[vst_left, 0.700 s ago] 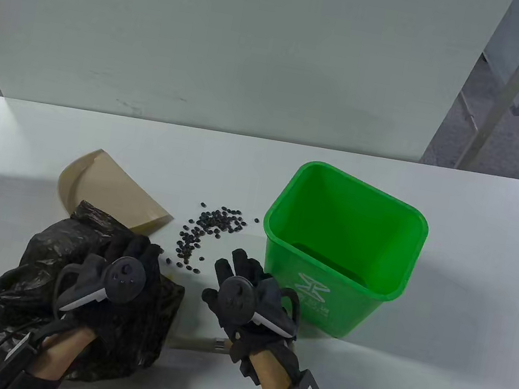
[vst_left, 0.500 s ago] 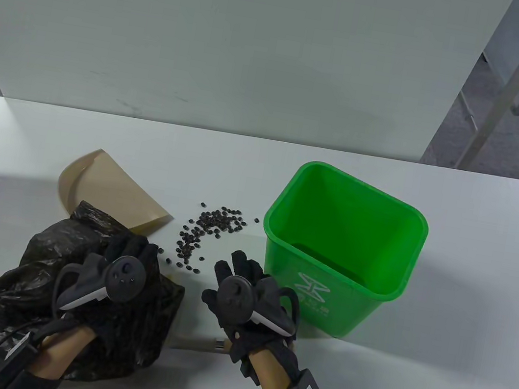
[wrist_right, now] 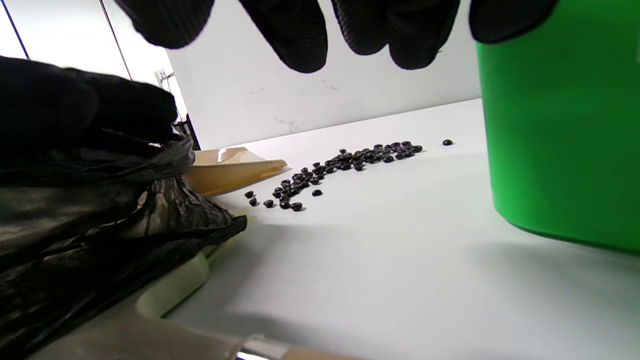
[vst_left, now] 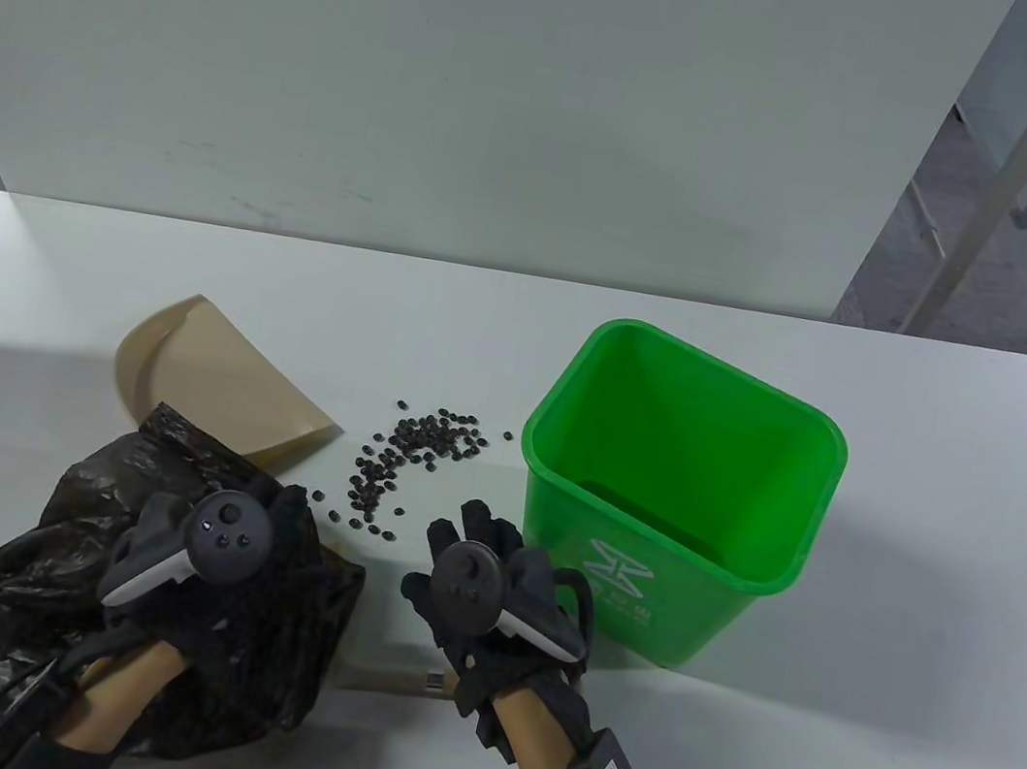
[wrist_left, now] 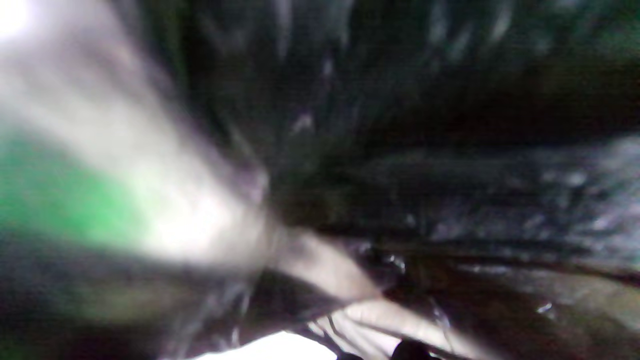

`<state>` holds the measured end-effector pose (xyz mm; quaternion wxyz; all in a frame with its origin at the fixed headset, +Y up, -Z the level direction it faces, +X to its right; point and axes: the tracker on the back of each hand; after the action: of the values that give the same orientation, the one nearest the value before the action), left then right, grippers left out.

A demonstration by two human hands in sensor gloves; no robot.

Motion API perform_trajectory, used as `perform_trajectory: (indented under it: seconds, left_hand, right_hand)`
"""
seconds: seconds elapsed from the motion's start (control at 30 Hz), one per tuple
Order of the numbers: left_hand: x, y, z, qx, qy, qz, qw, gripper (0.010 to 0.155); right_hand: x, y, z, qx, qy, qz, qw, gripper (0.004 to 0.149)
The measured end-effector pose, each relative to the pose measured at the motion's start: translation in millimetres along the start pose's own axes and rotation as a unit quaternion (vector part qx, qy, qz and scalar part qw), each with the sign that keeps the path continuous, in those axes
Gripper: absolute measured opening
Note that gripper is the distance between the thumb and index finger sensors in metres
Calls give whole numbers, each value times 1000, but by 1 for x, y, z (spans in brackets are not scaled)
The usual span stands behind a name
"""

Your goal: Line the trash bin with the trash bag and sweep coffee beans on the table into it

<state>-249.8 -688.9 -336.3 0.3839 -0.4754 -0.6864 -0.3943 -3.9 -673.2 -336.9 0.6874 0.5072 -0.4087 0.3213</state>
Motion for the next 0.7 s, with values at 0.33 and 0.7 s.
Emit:
perform_trajectory:
  seconds: [0.33, 0.7]
  left_hand:
    - [-26, 20, -38, -147, -89, 54, 984, 99]
    - [-27, 15, -32, -140, -34, 40, 989, 67]
  right_hand:
    - [4, 3, 1, 12, 12, -4, 1000, 67]
    - [0, -1, 7, 3, 45, 3, 999, 67]
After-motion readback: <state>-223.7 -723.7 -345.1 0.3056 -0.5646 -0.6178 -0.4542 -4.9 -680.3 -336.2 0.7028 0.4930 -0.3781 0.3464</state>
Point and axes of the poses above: the tracker on the back of each hand, its own y axis roughly to the thumb side, its own x axis roughly from the fingertips to the wrist, z = x × y, and after that the axes turned 1 degree about -y, right-handed
